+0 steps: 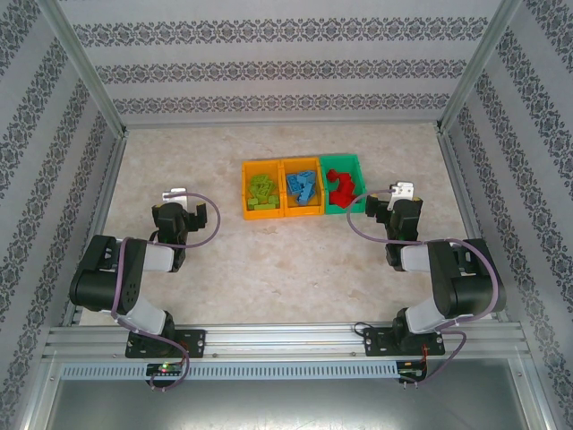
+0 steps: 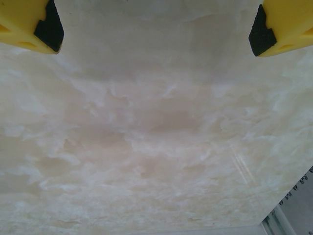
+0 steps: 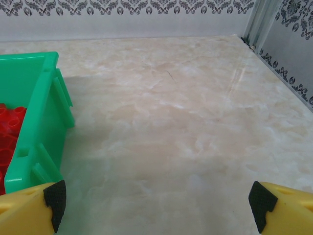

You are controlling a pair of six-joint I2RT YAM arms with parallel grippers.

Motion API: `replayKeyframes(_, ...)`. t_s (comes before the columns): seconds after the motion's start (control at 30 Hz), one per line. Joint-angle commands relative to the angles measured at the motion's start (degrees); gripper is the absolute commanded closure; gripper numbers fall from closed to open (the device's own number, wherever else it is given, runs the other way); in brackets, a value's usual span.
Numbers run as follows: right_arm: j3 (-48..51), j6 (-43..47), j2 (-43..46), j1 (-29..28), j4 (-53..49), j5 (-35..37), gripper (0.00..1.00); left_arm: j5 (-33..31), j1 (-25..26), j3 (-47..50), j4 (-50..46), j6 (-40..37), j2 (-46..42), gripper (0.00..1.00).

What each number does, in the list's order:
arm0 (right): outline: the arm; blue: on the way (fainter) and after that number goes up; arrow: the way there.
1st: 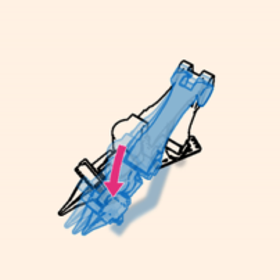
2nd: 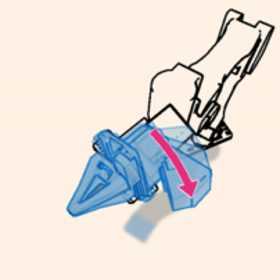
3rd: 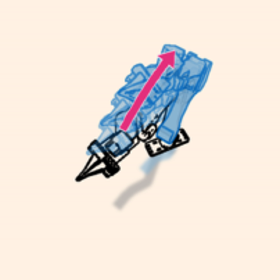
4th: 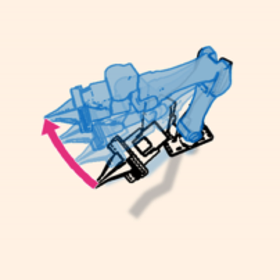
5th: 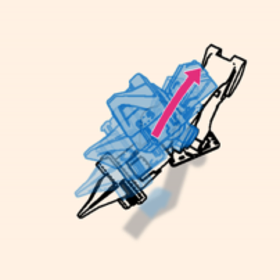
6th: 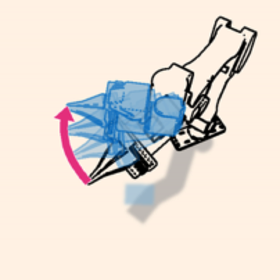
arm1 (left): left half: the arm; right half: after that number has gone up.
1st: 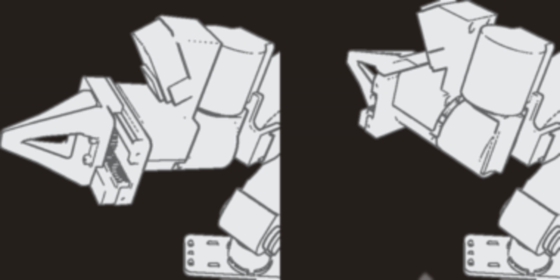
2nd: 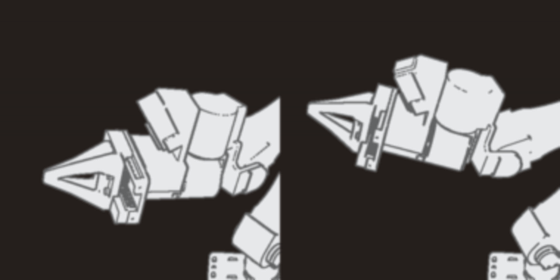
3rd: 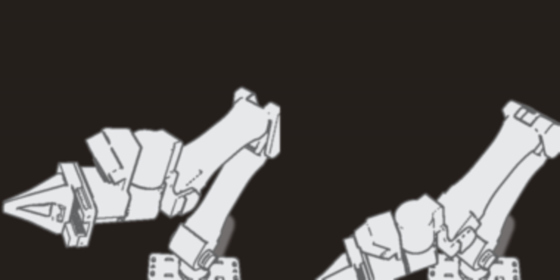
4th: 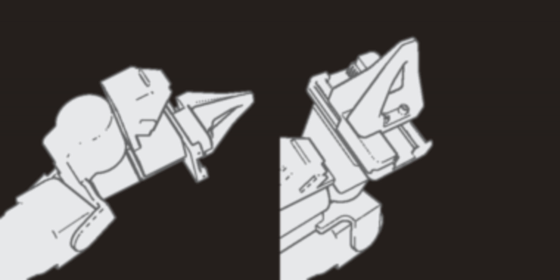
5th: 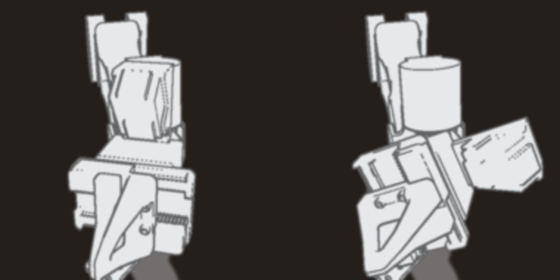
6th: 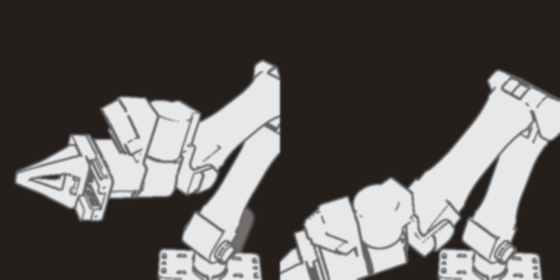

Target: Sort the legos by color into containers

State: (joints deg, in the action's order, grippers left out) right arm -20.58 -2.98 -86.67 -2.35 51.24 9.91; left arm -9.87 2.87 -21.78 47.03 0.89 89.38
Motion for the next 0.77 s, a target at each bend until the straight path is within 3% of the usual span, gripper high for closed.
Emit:
replayKeyframes(0.0, -0.73, 0.19, 0.34, 0.39, 1.18, -1.12, 0.02, 0.64, -1.03, -0.78, 2.86, 1.14, 0.05, 0.01)
replayKeyframes(0.73, -0.87, 1.39, 0.36, -0.20, 0.96, -2.22, 0.02, 0.64, -1.03, -0.78, 2.83, 1.12, 0.04, 0.01)
